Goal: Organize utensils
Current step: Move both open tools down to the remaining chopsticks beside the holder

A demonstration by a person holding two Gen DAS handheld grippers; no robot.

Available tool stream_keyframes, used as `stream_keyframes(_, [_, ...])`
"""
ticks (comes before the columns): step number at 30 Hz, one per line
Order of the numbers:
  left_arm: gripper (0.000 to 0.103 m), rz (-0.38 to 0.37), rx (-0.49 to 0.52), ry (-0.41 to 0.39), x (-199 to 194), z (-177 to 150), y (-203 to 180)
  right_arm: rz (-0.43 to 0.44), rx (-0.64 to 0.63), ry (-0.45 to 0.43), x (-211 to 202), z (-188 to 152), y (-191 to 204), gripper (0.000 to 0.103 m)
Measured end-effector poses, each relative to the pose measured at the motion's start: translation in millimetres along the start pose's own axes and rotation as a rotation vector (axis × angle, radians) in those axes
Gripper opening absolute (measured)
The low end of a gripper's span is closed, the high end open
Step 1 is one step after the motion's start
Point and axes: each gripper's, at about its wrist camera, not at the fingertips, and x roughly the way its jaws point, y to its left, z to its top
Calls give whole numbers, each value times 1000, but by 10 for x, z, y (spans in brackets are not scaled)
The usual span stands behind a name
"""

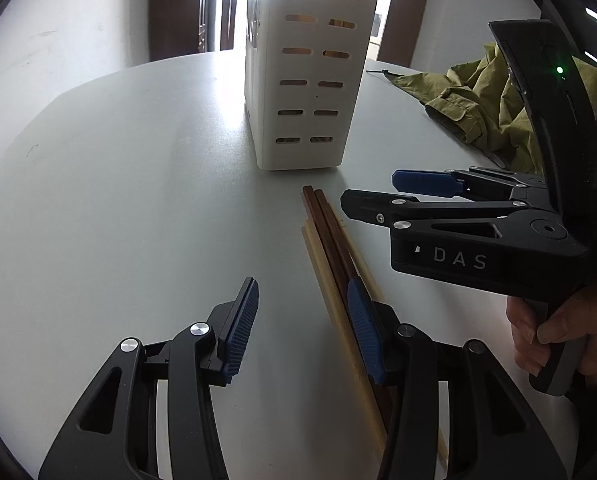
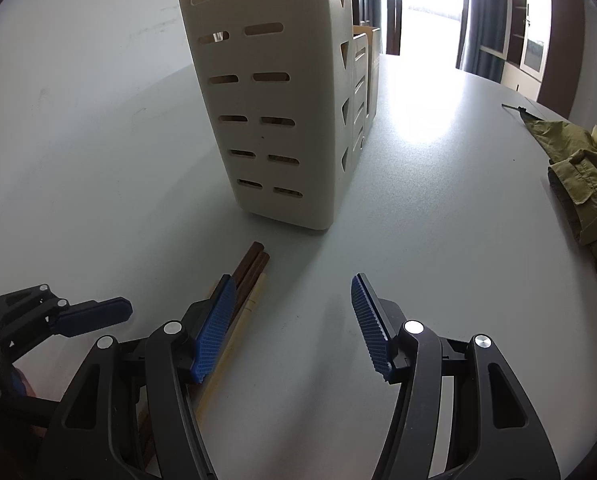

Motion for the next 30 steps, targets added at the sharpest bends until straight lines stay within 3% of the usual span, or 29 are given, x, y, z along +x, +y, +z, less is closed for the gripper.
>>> stream_keyframes(5, [49, -2, 5, 39, 66, -17, -13, -1, -6, 26, 37, -36, 27, 60])
stream_keyframes(21, [50, 22, 8, 42, 67, -18, -10, -40, -21, 53, 21, -137, 153, 60])
stream_keyframes(30, [50, 50, 4, 43, 101, 19, 3, -74, -3, 62, 101, -62, 18, 60])
